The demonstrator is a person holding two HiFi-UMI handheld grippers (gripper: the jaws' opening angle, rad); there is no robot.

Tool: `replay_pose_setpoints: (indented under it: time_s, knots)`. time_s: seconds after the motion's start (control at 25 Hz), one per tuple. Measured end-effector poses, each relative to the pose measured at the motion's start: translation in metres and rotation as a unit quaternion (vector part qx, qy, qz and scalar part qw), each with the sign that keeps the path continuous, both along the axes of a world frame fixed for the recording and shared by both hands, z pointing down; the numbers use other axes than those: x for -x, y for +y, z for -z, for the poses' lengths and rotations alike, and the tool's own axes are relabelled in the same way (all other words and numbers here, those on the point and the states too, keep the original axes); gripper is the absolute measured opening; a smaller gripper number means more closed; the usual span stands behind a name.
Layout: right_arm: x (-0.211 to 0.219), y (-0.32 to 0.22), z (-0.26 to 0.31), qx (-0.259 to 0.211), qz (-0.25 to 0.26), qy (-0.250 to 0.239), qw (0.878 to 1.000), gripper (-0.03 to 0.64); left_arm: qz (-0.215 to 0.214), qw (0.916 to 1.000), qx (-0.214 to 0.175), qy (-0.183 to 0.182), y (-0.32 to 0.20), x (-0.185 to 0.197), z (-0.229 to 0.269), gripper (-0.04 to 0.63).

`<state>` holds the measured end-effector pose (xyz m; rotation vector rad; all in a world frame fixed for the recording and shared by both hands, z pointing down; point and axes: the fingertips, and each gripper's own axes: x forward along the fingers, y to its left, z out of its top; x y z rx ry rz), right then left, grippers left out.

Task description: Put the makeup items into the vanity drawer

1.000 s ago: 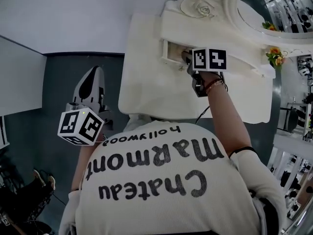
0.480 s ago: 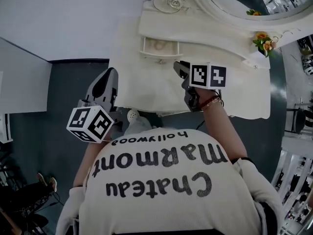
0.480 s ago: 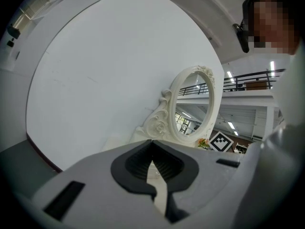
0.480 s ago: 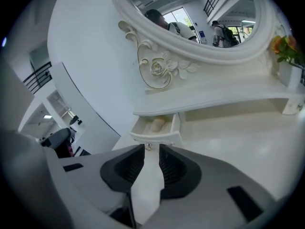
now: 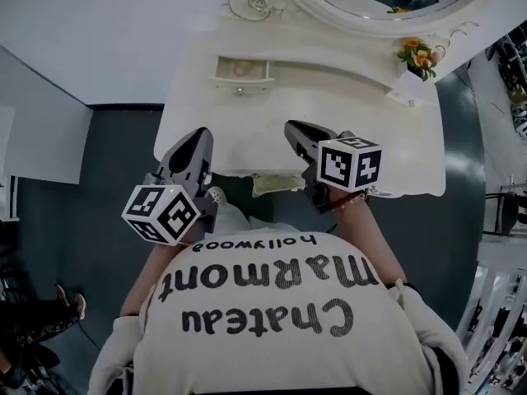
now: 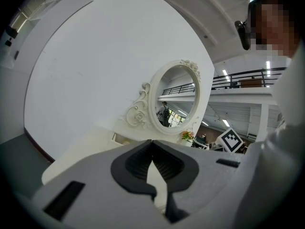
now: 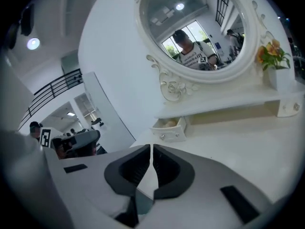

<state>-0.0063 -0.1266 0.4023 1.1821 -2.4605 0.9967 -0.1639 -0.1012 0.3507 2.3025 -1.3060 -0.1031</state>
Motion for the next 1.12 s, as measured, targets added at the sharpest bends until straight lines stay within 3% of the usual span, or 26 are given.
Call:
replay_pose_setpoints:
  time_s: [0.16, 0.28, 0.76, 1.12]
  knots:
    - [-0.008, 0.02, 0.03, -0.092, -0.003, -0.014, 0.996, 0.038, 0.004, 0.9999, -0.006, -0.008, 0.027, -0.014, 0.001, 0.009]
    - [-0.017, 0.031, 0.04, -0.128, -0.019, -0.024, 0.991, 0.038, 0.011, 0.9998, -0.01, -0.016, 0.043, -0.02, 0.001, 0.009]
    - [-0.032, 0.078, 0.043, -0.133, -0.032, 0.004, 0.991, 0.038, 0.033, 0.9989, -0.029, -0.018, 0.103, -0.013, 0.016, 0.009]
    - [-0.039, 0.085, 0.04, -0.134, -0.036, 0.013, 0.99, 0.038, 0.035, 0.9985, -0.036, -0.021, 0.112, -0.011, 0.019, 0.009]
